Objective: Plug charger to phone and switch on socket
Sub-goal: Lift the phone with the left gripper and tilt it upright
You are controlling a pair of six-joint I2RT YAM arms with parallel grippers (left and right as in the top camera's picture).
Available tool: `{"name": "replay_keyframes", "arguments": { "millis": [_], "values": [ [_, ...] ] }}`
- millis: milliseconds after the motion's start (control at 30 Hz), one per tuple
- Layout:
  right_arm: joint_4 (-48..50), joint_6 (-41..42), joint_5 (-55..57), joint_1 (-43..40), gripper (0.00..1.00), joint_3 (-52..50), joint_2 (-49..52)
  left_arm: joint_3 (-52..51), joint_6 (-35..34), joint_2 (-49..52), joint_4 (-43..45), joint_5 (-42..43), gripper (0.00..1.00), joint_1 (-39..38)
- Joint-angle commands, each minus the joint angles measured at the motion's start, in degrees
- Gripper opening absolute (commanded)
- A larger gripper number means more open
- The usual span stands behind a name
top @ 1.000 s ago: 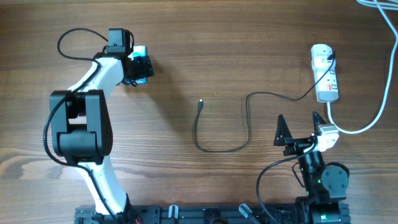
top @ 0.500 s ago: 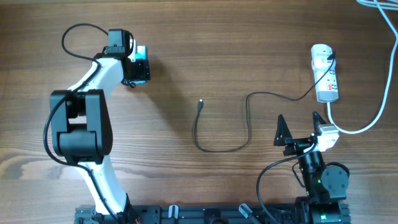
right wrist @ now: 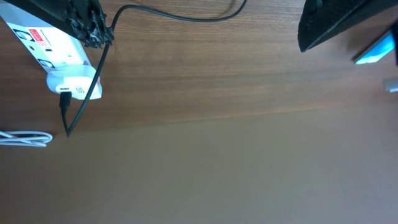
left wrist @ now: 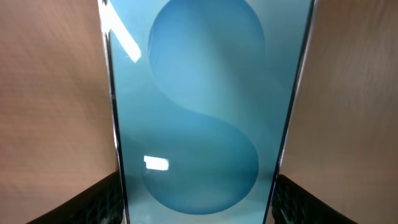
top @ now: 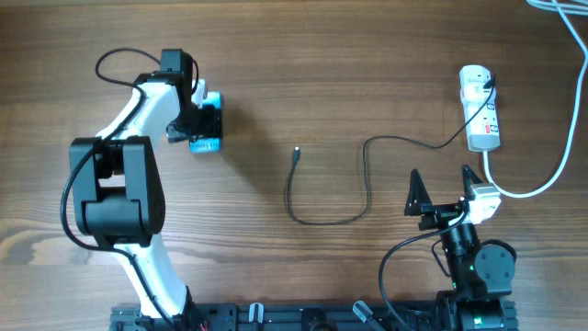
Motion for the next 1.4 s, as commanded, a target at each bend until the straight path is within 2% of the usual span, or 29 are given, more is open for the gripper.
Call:
{"name": "replay_keyframes", "arguments": {
  "millis": [0,67,200,267,400,633,967,1167,1367],
  "values": [
    [0.24,-1.05,-0.68,0.2,1.0,-0.07,0.11,-3.15,-1.51,3.8,-7.8,6.6,0.75,0.02],
    [0.24,-1.05,-0.7,0.2,1.0,-0.07,0.09,-3.15,-3.87,3.8,-10.78,6.62,0.82,0.02],
    [0.24,-1.03,-0.7,0.2,1.0,-0.07,0.09,-3.15,-4.94,3.8,-13.75,6.6,0.88,0.02],
    [0.24,-1.03,-0.7,0.2,1.0,-0.07,0.09,-3.15,-5.22,3.8,-13.88,6.6,1.0,0.02],
    [0.24,-1.05,-0.7,0.2,1.0,-0.07,0.09,-3.15,-5.22,3.8,-11.45,6.56,1.0,0.02],
    [0.24,-1.05,-0.68,0.2,1.0,-0.07,0.09,-3.13,-5.16,3.8,-1.53,7.41,1.0,0.02],
    [0.24,-1.05,-0.7,0.2,1.0,-0.07,0.09,-3.15,-5.62,3.8,-1.95,7.61,1.0,-0.87],
    [0.24,-1.05,-0.7,0.2,1.0,-0.07,0.09,-3.15,-14.16,3.8,-2.25,-3.93,1.0,-4.42],
    [0.22,-1.38,-0.31,0.2,1.0,-0.07,0.09,-3.54,-14.16,3.8,-2.03,-4.24,1.0,-5.27]
  ]
}}
